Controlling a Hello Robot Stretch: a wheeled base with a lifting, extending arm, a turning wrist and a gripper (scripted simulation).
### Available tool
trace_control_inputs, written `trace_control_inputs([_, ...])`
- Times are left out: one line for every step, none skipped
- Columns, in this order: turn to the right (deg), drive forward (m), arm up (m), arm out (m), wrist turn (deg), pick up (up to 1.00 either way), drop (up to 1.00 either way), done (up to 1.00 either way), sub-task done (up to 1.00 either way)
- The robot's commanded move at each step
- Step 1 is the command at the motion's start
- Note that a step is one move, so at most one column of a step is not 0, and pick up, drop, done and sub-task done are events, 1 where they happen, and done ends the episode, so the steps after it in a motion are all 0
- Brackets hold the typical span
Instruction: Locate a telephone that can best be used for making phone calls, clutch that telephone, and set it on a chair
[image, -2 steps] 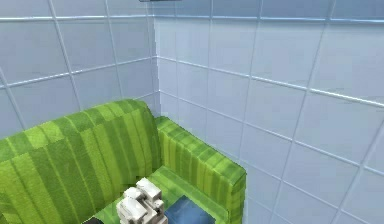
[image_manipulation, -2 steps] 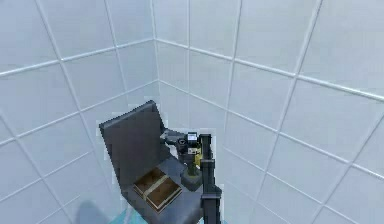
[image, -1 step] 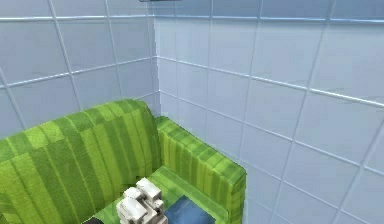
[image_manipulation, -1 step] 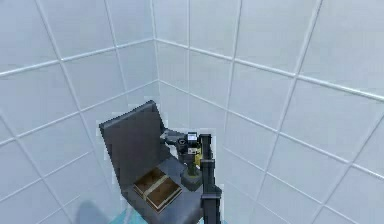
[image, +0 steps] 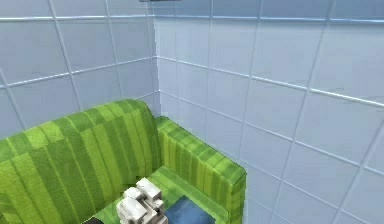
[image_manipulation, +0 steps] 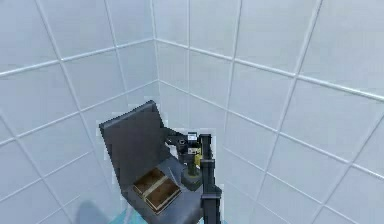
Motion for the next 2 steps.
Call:
trace_control_inputs([0.0, 0.00, 0.10, 0.00, 0.0, 0.00, 0.00, 0.00, 0.00])
trace_control_inputs([0.0, 0.00, 0.00, -0.08, 0.0, 0.00, 0.00, 0.00, 0.00])
